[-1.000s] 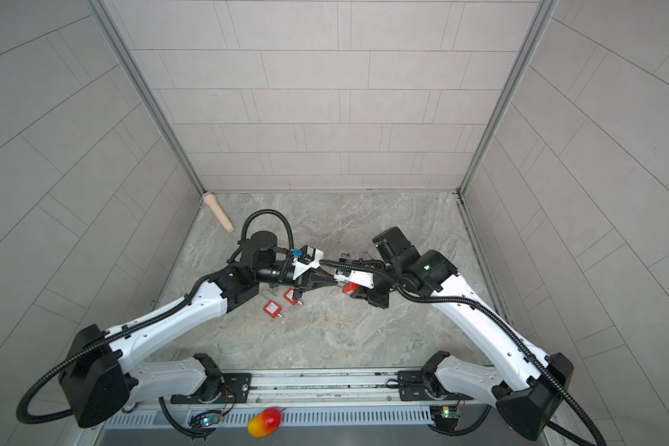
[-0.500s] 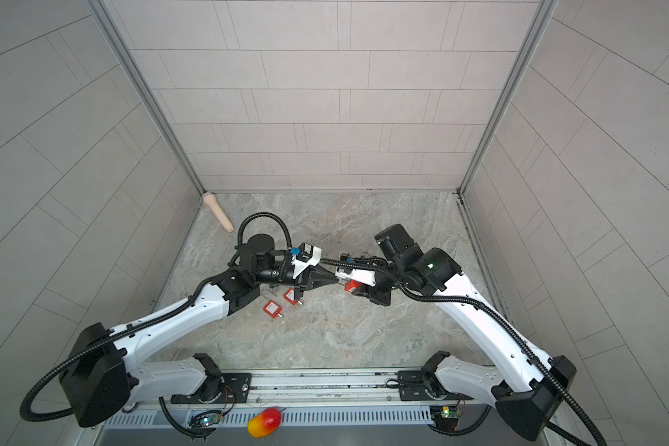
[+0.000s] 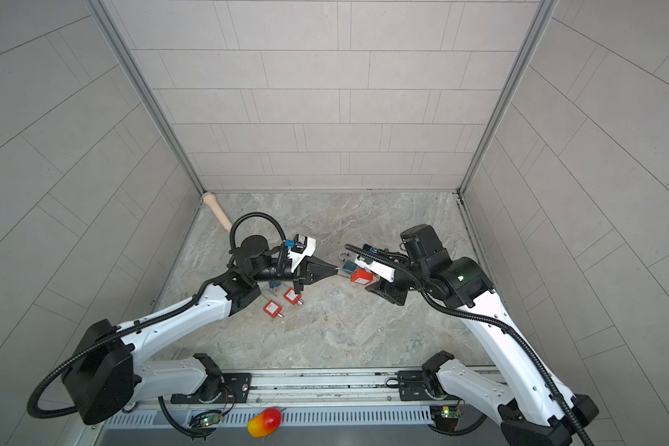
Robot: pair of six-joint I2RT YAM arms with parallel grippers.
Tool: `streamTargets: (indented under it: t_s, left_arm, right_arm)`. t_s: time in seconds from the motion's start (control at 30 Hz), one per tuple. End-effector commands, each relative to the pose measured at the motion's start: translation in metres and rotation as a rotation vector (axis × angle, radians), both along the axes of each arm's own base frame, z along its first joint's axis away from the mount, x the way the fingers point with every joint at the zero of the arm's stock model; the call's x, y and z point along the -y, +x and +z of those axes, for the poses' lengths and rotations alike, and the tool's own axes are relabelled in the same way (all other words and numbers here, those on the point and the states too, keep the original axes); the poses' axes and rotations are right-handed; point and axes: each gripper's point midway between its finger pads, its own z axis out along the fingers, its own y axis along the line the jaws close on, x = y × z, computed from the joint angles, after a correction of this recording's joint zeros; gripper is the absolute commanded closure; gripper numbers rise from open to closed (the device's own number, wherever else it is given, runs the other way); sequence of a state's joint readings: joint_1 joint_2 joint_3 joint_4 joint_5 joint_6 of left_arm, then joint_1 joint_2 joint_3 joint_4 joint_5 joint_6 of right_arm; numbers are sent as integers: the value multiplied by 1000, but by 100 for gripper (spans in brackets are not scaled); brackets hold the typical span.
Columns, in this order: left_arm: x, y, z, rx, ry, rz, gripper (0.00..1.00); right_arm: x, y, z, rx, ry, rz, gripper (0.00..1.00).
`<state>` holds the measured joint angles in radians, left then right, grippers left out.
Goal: Lock with the key
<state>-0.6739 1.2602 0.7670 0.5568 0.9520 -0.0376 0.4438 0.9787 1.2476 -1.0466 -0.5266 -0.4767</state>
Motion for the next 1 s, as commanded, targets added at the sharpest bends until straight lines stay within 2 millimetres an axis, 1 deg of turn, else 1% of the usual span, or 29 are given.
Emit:
streamTargets:
  t_s: [0.0, 0.17, 0.27, 0.33, 0.4, 0.5, 0.7, 0.8, 0.97]
  left_arm:
    - [-1, 1, 13, 35, -50, -5, 100]
    - [0, 1, 21, 30, -85, -14, 100]
    - [1, 2, 25, 24, -105, -22, 100]
    - [1, 1, 25, 22, -105, -29, 100]
    - [1, 0, 24, 18, -99, -33, 100]
    - [2, -1, 21, 18, -85, -37, 100]
    - [2, -3, 23, 24, -84, -43, 100]
    - [2, -4, 21, 23, -76, -43, 100]
    - [2, -6, 21, 29, -70, -48, 100]
  right_arm:
    - [13, -3, -7, -34, -18, -54, 51]
    - [9, -7, -11, -62, 7, -35, 52]
    - [15, 0, -17, -37, -43, -41, 51]
    - [15, 4, -13, 8, -57, -21, 51]
    - [13, 13, -5, 63, -49, -25, 50]
    - [8, 20, 3, 105, -47, 10, 50]
    - [-6, 26, -1, 84, -60, 113, 51]
    - [-16, 24, 0, 84, -36, 163, 53]
    - [-26, 16, 3, 48, 16, 218, 61]
